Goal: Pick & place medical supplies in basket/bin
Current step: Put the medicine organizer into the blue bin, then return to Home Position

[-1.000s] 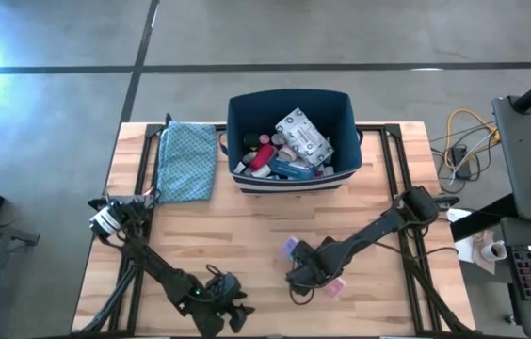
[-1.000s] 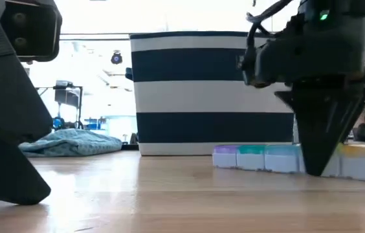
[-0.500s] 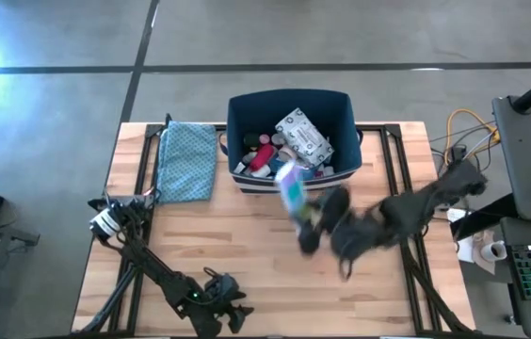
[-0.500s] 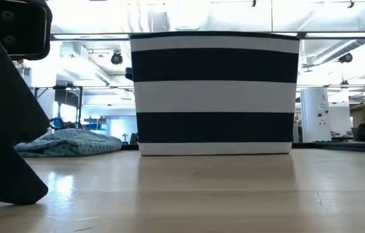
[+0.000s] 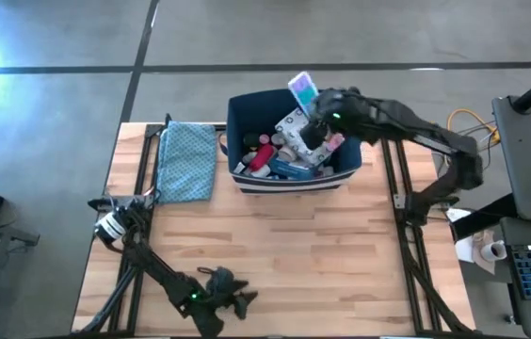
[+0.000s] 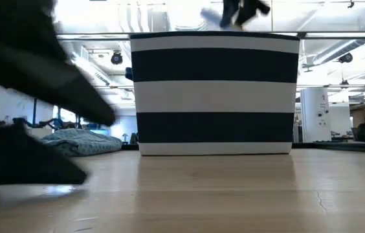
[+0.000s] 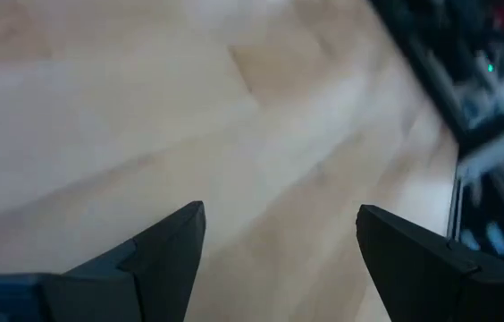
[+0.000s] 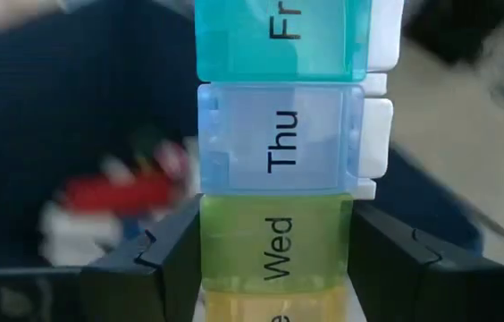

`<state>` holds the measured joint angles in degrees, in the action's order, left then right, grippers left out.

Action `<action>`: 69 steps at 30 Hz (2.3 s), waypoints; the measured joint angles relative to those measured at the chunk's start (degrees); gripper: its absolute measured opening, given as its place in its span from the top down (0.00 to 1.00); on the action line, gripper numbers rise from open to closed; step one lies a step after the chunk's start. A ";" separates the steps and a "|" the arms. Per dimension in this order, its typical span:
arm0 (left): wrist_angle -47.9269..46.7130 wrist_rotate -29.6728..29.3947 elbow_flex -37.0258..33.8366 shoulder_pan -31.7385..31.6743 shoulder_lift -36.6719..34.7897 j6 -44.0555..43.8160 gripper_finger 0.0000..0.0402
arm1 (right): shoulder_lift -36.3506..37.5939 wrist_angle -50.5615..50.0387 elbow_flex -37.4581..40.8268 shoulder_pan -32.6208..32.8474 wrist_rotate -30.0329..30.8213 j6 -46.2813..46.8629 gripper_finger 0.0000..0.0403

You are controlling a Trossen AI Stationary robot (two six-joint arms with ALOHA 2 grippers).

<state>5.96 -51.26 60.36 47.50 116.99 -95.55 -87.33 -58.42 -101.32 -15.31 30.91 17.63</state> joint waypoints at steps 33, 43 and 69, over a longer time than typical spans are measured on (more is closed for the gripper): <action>2.86 4.33 0.11 -16.67 -36.90 54.28 0.32 | 28.29 -0.33 0.43 3.42 -24.73 -8.52 0.26; 14.64 48.03 -4.59 -34.39 -35.81 60.93 0.32 | 34.86 0.12 7.85 4.31 -60.04 -12.82 0.23; 2.06 54.29 -32.84 -58.07 -82.99 70.06 0.32 | 84.11 32.11 61.86 8.79 -39.84 2.07 0.25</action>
<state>8.02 3.03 27.53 -10.58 34.01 -25.49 -3.22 -26.31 -39.47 -6.52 -8.93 19.70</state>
